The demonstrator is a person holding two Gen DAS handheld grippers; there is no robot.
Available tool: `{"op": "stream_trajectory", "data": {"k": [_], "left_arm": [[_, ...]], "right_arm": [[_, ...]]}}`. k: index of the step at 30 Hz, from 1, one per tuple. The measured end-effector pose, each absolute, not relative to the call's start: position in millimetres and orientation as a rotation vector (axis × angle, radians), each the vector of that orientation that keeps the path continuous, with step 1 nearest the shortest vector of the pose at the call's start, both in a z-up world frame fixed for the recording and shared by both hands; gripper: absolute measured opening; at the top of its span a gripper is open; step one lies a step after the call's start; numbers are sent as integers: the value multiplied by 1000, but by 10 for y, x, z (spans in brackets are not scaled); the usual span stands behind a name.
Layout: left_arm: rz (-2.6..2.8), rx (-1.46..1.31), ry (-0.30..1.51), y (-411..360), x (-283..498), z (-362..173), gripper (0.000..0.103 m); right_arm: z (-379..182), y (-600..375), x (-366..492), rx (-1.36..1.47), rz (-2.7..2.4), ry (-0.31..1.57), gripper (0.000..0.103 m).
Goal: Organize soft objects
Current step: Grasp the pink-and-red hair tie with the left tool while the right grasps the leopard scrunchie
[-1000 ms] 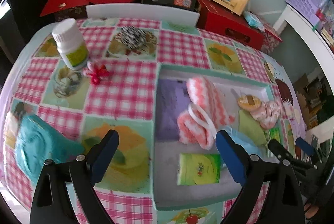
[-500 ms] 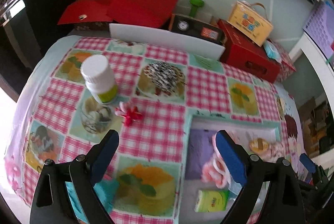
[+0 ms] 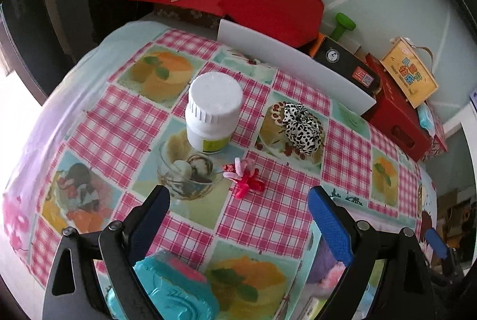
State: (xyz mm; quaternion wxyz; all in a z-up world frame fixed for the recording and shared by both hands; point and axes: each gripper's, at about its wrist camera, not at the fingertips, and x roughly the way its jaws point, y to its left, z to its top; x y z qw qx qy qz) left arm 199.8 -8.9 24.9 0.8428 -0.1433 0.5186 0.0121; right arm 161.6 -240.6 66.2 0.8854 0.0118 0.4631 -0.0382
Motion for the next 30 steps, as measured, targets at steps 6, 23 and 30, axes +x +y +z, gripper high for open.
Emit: {"op": "stream_trajectory", "data": {"k": [6, 23, 30], "left_arm": [[25, -335, 1131, -155, 2152, 71, 94], [94, -340, 1163, -286, 2449, -295, 94], [123, -344, 1181, -235, 2525, -478, 93]], "right_arm": [[521, -2353, 1779, 23, -68, 988, 103], [218, -2282, 2097, 27, -55, 1025, 103], [154, -2306, 2161, 44, -67, 1033, 103]]}}
